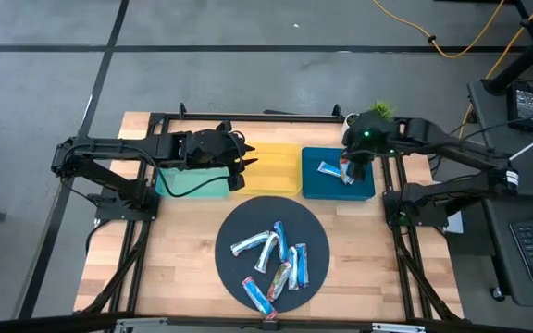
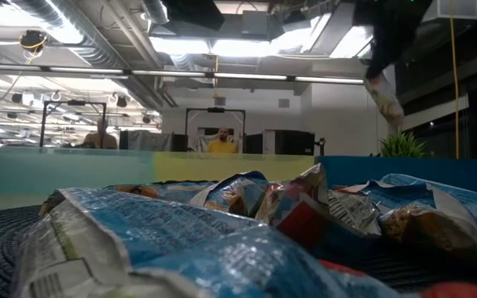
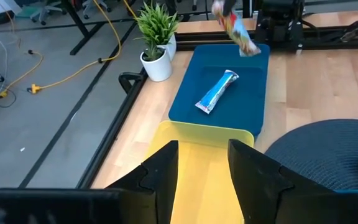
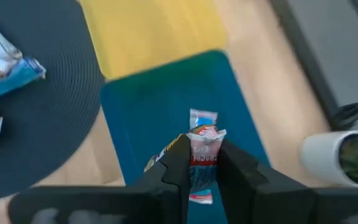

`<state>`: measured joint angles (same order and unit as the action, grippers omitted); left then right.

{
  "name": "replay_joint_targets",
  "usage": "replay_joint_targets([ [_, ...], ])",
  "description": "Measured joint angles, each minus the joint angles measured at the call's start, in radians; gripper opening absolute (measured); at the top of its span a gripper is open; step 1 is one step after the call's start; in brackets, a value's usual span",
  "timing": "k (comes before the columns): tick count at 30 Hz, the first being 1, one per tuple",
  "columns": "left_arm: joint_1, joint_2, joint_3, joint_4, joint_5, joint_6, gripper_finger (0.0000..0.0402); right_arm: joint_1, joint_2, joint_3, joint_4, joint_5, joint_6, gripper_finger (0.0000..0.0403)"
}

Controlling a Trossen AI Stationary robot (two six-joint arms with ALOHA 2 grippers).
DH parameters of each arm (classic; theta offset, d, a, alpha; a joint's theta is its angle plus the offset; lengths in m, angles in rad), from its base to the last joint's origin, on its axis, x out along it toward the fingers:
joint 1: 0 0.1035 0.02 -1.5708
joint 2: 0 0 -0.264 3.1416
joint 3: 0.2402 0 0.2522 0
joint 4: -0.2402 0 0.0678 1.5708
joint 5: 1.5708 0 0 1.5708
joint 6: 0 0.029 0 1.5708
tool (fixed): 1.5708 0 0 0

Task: Pick and place Granola Bars by type
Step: Put the red granola bar into the blue bin

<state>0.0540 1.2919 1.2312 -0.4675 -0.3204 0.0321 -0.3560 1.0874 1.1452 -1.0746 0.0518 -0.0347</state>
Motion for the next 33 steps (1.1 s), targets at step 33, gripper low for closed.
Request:
replay_joint_targets([
  [33, -0.001, 0.000, 0.000, 0.000, 0.007, -0.038, 0.0128, -0.069, 0.355, -0.104, 0.205, -0.133, -0.210, 0.0070],
])
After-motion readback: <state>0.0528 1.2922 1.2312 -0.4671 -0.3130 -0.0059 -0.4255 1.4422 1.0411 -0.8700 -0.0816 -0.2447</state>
